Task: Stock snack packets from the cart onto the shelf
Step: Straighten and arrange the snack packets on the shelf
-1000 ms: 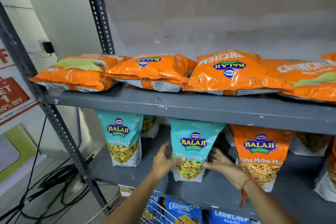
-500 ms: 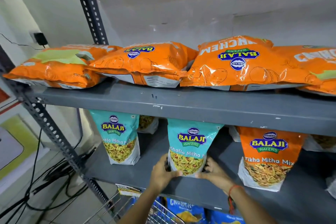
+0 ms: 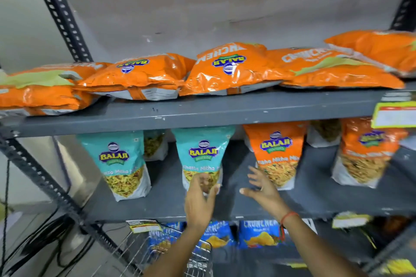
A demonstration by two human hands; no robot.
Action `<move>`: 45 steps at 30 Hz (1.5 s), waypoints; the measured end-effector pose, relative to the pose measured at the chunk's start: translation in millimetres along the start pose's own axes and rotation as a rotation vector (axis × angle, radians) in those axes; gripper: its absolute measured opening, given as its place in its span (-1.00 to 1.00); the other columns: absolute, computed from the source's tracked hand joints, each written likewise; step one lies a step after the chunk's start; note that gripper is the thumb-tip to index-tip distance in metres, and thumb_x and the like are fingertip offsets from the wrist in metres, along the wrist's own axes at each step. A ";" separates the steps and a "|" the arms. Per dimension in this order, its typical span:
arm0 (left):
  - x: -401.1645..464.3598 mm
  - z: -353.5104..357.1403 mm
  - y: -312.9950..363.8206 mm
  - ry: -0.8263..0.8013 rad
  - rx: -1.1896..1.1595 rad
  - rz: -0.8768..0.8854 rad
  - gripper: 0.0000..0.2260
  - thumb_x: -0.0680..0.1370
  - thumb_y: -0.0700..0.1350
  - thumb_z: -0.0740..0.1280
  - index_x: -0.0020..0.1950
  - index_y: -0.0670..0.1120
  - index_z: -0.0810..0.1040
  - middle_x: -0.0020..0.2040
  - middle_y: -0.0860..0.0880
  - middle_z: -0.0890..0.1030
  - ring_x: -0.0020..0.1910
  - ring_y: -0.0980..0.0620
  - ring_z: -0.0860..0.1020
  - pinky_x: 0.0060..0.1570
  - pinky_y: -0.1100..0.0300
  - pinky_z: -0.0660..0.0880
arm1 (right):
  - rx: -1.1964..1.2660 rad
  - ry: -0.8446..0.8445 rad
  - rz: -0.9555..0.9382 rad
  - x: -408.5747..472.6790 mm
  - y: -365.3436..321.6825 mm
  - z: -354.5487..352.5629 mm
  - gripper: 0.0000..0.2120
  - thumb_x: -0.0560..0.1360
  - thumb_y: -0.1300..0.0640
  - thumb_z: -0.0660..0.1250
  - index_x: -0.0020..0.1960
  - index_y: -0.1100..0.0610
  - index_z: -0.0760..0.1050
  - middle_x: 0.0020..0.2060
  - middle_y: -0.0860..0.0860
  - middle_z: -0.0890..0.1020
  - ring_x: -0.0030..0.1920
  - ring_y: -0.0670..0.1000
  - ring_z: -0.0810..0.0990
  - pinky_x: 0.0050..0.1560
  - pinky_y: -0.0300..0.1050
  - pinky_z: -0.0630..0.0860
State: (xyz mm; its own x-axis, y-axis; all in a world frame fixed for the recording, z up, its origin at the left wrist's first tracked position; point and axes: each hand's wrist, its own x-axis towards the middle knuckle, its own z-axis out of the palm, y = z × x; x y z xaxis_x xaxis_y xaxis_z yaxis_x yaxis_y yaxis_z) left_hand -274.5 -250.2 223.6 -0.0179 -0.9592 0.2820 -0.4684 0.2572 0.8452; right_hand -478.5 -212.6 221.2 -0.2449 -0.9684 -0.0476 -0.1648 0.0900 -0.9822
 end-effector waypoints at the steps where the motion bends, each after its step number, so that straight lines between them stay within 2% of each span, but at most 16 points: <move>1: -4.8 9.6 7.9 -0.056 0.003 0.030 -0.75 0.42 0.10 0.43 -0.02 0.19 0.39 -0.20 0.13 0.59 -0.23 0.23 0.57 -0.28 0.39 0.45 | -0.003 0.056 -0.029 -8.9 -1.7 -9.3 -0.35 0.35 0.26 0.51 0.36 0.04 0.33 0.23 0.08 0.48 0.23 0.03 0.46 0.13 -0.16 0.44; 4: -19.1 43.4 24.7 -0.231 -0.055 0.070 -0.74 0.42 0.03 0.45 0.04 0.13 0.47 -0.18 0.01 0.58 -0.23 0.03 0.58 -0.19 0.01 0.58 | -0.014 0.233 -0.056 -33.5 0.7 -39.1 -0.52 0.36 0.27 0.49 0.20 -0.01 0.46 0.19 0.07 0.58 0.12 0.01 0.55 0.11 -0.17 0.48; 6: -25.9 64.5 29.6 -0.318 -0.077 0.051 -0.68 0.41 0.00 0.47 0.12 0.10 0.50 -0.17 0.01 0.60 -0.24 0.00 0.60 -0.15 -0.03 0.59 | -0.022 0.303 -0.040 -44.4 9.2 -60.6 -0.59 0.39 0.27 0.46 0.19 0.01 0.51 0.23 0.08 0.56 0.09 -0.01 0.56 0.07 -0.24 0.50; 10: -27.5 105.5 30.3 -0.372 -0.102 -0.070 -0.50 0.39 -0.06 0.51 0.30 -0.07 0.48 -0.13 0.06 0.59 -0.22 0.09 0.60 -0.06 0.14 0.56 | -0.085 0.322 0.071 -47.1 36.7 -107.9 -0.56 0.45 0.26 0.41 0.29 0.09 0.44 0.31 0.17 0.46 0.10 0.04 0.50 0.11 -0.06 0.46; 12: -22.3 124.2 27.8 -0.376 -0.105 -0.136 -0.44 0.38 -0.09 0.52 0.34 -0.09 0.44 -0.01 -0.02 0.62 -0.08 -0.01 0.63 0.02 0.12 0.54 | -0.097 0.292 0.129 -36.8 49.0 -125.0 -0.46 0.44 0.26 0.42 0.37 0.12 0.36 0.37 0.19 0.41 0.20 0.10 0.48 0.16 0.02 0.46; 16: -6.0 158.5 29.2 -0.368 -0.151 -0.194 -0.36 0.35 -0.08 0.54 0.37 -0.07 0.38 0.11 -0.02 0.60 0.00 0.01 0.61 0.06 0.12 0.54 | -0.172 0.186 0.170 2.4 62.3 -149.9 -0.23 0.40 0.20 0.47 0.49 0.10 0.17 0.48 0.12 0.28 0.43 0.13 0.32 0.32 0.03 0.37; 19: -1.1 176.5 28.8 -0.346 -0.170 -0.216 -0.41 0.33 -0.01 0.56 0.30 -0.01 0.43 0.07 0.10 0.61 0.03 0.09 0.61 0.01 0.21 0.54 | -0.289 0.066 0.147 32.7 68.8 -161.5 -0.19 0.41 0.15 0.46 0.51 0.09 0.09 0.48 0.04 0.27 0.43 0.10 0.33 0.38 0.00 0.33; 22: -2.3 184.5 24.8 -0.278 -0.166 -0.223 -0.47 0.33 0.03 0.54 0.25 0.00 0.49 0.07 0.10 0.64 0.03 0.13 0.62 -0.04 0.34 0.51 | -0.343 -0.052 0.132 48.3 72.5 -162.8 -0.40 0.43 0.14 0.42 0.40 0.18 0.27 0.33 0.06 0.50 0.11 -0.15 0.57 0.08 -0.32 0.48; 24: -5.5 185.1 23.5 -0.239 -0.162 -0.224 -0.50 0.34 0.06 0.52 0.23 0.01 0.50 0.07 0.11 0.65 0.03 0.17 0.62 -0.03 0.39 0.51 | -0.367 -0.101 0.102 51.0 72.6 -160.1 -0.51 0.42 0.12 0.42 0.30 0.11 0.36 0.19 0.04 0.61 -0.03 -0.27 0.56 -0.15 -0.46 0.45; 29: -6.5 178.8 25.2 -0.216 -0.139 -0.217 -0.60 0.41 -0.03 0.48 0.19 0.17 0.46 -0.01 0.39 0.57 -0.08 0.52 0.53 -0.16 0.64 0.42 | -0.310 -0.111 0.066 53.3 68.3 -152.0 -0.55 0.39 0.12 0.45 0.23 0.00 0.41 0.12 -0.03 0.64 -0.02 -0.29 0.55 -0.23 -0.57 0.43; 32: -9.4 171.8 33.0 -0.224 -0.131 -0.227 -0.58 0.41 -0.04 0.48 0.20 0.20 0.43 -0.02 0.45 0.52 -0.10 0.49 0.54 -0.14 0.57 0.45 | -0.252 -0.109 0.070 46.2 63.8 -151.8 -0.49 0.38 0.13 0.47 0.24 -0.12 0.36 0.15 -0.08 0.60 0.07 -0.21 0.55 -0.17 -0.56 0.43; 33: -12.6 169.6 34.3 -0.206 -0.137 -0.238 -0.56 0.41 -0.04 0.49 0.21 0.17 0.42 0.00 0.39 0.54 -0.09 0.42 0.56 -0.08 0.48 0.48 | -0.234 -0.094 0.066 40.9 63.4 -152.4 -0.42 0.37 0.13 0.48 0.29 -0.14 0.32 0.19 -0.08 0.56 0.15 -0.12 0.54 -0.05 -0.51 0.44; 35: -22.1 166.9 39.0 -0.129 -0.134 -0.254 -0.54 0.39 -0.04 0.50 0.20 0.11 0.39 0.02 0.23 0.55 -0.11 0.30 0.58 -0.04 0.24 0.53 | -0.218 -0.035 0.079 27.2 63.9 -156.0 -0.24 0.36 0.12 0.50 0.45 -0.02 0.20 0.33 0.00 0.45 0.30 0.03 0.46 0.19 -0.20 0.44; 37: -34.6 168.3 47.5 -0.088 -0.124 -0.234 -0.59 0.38 -0.05 0.51 0.06 0.20 0.36 -0.03 0.21 0.58 -0.20 0.27 0.62 -0.14 0.20 0.53 | -0.203 0.030 0.103 9.4 66.2 -164.0 -0.17 0.36 0.12 0.51 0.50 0.01 0.14 0.43 0.06 0.34 0.35 0.06 0.41 0.26 -0.05 0.41; 42: -56.9 195.5 80.0 -0.256 -0.135 -0.095 -0.75 0.39 0.03 0.50 -0.03 0.16 0.48 -0.11 0.18 0.64 -0.21 0.24 0.64 -0.12 0.09 0.61 | -0.142 0.311 0.039 -38.2 67.9 -203.3 -0.32 0.39 0.13 0.48 0.44 0.04 0.28 0.41 0.06 0.38 0.34 0.08 0.42 0.30 0.04 0.42; 45: -63.8 227.7 109.9 -0.372 -0.175 -0.036 -0.74 0.37 -0.02 0.52 -0.08 0.20 0.50 -0.08 0.08 0.65 -0.24 0.20 0.63 -0.15 0.17 0.58 | -0.119 0.529 0.017 -55.7 71.2 -240.3 -0.40 0.43 0.17 0.45 0.41 0.09 0.33 0.37 0.10 0.41 0.32 0.12 0.44 0.32 0.10 0.42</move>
State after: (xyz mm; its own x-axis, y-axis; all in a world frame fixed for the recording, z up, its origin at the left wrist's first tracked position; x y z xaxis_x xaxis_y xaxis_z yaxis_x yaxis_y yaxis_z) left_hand -526.0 -187.3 195.1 -0.3373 -0.9367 0.0941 -0.3182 0.2075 0.9250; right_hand -706.2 -96.4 197.5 -0.6908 -0.7202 0.0647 -0.2562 0.1601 -0.9533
